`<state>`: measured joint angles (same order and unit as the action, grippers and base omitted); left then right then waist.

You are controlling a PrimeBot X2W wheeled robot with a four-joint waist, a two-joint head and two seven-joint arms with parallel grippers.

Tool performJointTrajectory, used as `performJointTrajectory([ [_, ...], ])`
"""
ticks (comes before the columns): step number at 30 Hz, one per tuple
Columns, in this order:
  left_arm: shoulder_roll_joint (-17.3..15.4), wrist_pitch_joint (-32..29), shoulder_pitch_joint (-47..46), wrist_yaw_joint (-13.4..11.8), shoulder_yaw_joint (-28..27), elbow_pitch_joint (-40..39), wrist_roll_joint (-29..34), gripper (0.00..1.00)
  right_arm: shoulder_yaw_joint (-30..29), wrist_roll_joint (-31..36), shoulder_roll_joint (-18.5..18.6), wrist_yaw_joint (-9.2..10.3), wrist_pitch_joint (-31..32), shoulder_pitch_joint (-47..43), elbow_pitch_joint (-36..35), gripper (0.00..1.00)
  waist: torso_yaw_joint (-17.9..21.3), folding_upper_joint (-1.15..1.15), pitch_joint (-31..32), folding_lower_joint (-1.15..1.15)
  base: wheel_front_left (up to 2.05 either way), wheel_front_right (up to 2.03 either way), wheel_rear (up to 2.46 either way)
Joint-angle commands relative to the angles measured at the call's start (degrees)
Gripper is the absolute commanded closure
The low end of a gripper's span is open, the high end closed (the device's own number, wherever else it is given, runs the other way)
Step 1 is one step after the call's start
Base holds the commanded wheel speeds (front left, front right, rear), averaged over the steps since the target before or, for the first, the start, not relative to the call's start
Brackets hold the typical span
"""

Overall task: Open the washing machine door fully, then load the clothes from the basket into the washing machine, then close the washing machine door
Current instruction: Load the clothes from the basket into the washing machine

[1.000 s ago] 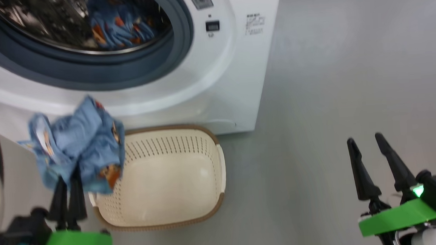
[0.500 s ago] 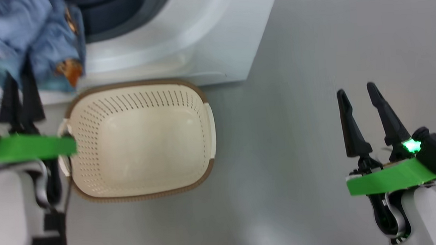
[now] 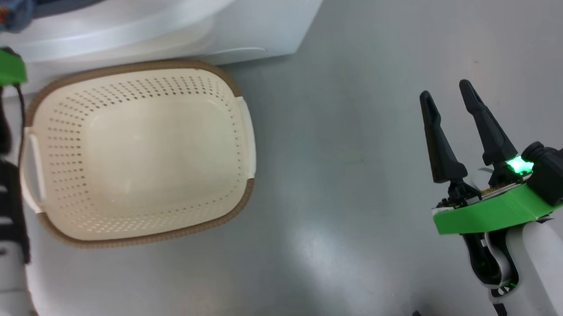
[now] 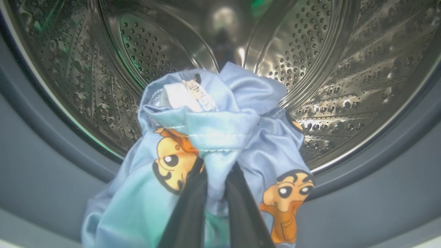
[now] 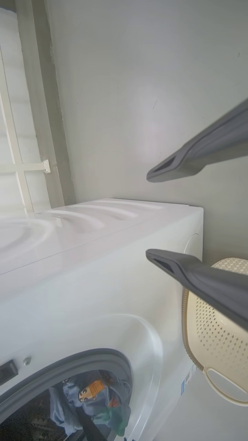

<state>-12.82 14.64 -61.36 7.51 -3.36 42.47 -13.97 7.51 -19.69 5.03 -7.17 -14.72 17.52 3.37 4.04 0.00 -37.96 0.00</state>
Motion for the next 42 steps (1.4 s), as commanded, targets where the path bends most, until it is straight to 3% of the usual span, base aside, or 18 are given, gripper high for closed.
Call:
performJointTrajectory([
  [1, -3.2, 0.4, -1.4, 0.0, -0.8, -0.3, 0.2, 1.00, 1.6, -0.3, -0.5, -0.32, -0.3, 0.5, -1.3, 0.00, 1.6, 0.00, -1.6, 0.00, 0.00, 0.00, 0.00],
  [8, -6.3, 0.4, -10.5, 0.0, 2.9, 6.6, 1.6, 1.00, 2.4, -0.7, -1.0, -0.32, -0.3, 1.5, -1.4, 0.00, 3.6, 0.00, -3.4, 0.00, 0.00, 0.00, 0.00],
  [15, -8.2, 0.4, -14.7, -0.9, -1.0, -2.5, 3.3, 1.00, 2.5, -0.7, -1.4, -0.32, -0.3, 1.9, -1.7, 0.00, 5.3, 0.00, -4.6, 0.00, 0.00, 0.00, 0.00],
  [16, -8.2, 0.4, -14.2, -1.0, -1.5, -3.2, 3.9, 0.87, 2.5, -0.7, -1.5, -0.32, -0.3, 1.9, -1.6, 0.00, 5.4, 0.00, -4.7, 0.00, 0.00, 0.00, 0.00],
  [17, -8.1, 0.4, -13.6, -1.1, -1.9, -3.1, 4.2, 0.18, 2.5, -0.7, -1.5, -0.32, -0.3, 1.8, -1.6, 0.00, 5.5, 0.00, -4.6, 0.00, 0.00, 0.00, 0.00],
  [18, -8.0, 0.4, -13.0, -1.1, -2.1, -2.0, 4.5, 0.00, 2.5, -0.8, -1.6, -0.32, -0.3, 1.8, -1.5, 0.00, 5.6, 0.00, -4.5, 0.00, 0.00, 0.00, 0.00],
  [29, -6.1, 0.4, -8.8, -0.5, -4.2, 2.2, 5.2, 0.00, 2.5, -0.6, -1.9, -0.32, -0.3, 1.6, -1.0, 0.00, 4.8, 0.00, -2.8, 0.00, 0.00, 0.00, 0.00],
  [42, -1.8, 0.4, 1.8, -0.1, -7.1, -3.8, 4.8, 0.00, 1.9, -0.2, -0.9, -0.32, -0.3, 0.1, -0.6, 0.00, 3.1, 0.00, 1.9, 0.00, 0.00, 0.00, 0.00],
])
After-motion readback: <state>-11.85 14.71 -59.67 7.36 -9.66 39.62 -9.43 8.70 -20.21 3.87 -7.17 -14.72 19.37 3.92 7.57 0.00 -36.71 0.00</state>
